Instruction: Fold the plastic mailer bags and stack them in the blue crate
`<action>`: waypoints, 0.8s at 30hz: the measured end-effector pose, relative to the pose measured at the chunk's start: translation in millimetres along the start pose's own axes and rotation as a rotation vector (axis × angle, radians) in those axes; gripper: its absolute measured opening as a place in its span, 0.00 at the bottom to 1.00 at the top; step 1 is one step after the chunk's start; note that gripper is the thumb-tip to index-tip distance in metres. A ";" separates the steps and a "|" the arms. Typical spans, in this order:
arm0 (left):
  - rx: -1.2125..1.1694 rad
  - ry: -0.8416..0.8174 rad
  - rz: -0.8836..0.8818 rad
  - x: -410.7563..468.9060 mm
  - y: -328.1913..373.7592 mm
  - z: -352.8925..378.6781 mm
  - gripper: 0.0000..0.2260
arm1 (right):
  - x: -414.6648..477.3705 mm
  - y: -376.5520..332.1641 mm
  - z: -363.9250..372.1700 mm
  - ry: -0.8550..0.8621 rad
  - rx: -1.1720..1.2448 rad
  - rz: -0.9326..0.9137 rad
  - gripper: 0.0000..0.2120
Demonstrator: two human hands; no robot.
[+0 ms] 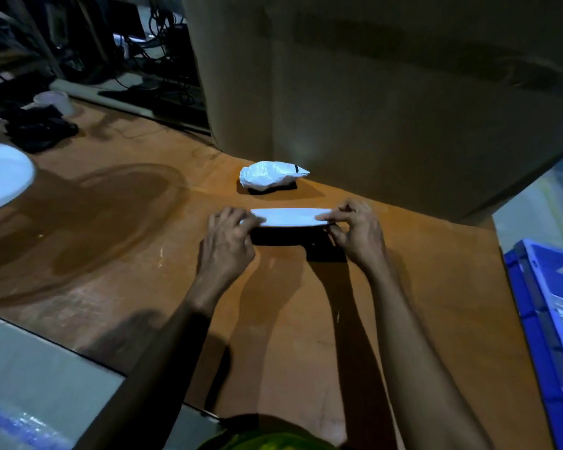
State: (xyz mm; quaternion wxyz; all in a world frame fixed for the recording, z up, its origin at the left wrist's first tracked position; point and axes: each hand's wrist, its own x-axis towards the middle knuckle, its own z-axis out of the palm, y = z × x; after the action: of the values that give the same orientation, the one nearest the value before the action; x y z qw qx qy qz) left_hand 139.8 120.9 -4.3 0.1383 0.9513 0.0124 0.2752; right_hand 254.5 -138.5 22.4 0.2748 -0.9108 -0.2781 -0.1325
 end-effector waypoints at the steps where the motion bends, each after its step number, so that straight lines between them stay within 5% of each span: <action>1: -0.029 -0.035 -0.011 -18.1 0.0 9.5 0.22 | -14.9 8.4 6.5 -0.060 0.027 0.013 0.15; 4: -0.059 -0.119 -0.035 -61.9 -1.7 33.3 0.26 | -51.3 16.1 16.7 -0.269 0.135 0.141 0.14; 10: -0.059 -0.124 -0.046 -53.2 23.0 38.2 0.22 | -69.8 -3.1 54.9 -0.021 0.060 0.193 0.05; 14: -0.096 -0.171 0.000 -32.6 64.5 50.8 0.15 | -92.7 -16.7 79.5 0.076 0.046 0.276 0.08; 20: -0.046 -0.292 -0.110 -37.6 83.5 78.0 0.12 | -86.5 0.5 41.4 -0.133 0.245 0.322 0.11; 24: -0.030 -0.301 -0.119 -34.5 82.0 77.6 0.11 | -60.6 -3.2 42.6 -0.034 0.198 0.290 0.10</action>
State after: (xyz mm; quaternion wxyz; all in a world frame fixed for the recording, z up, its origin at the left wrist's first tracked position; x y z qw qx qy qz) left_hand 147.1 18.8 -63.1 0.1687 0.9772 0.0439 0.1211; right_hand 207.3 -138.1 -34.7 0.3746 -0.9120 -0.1600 -0.0480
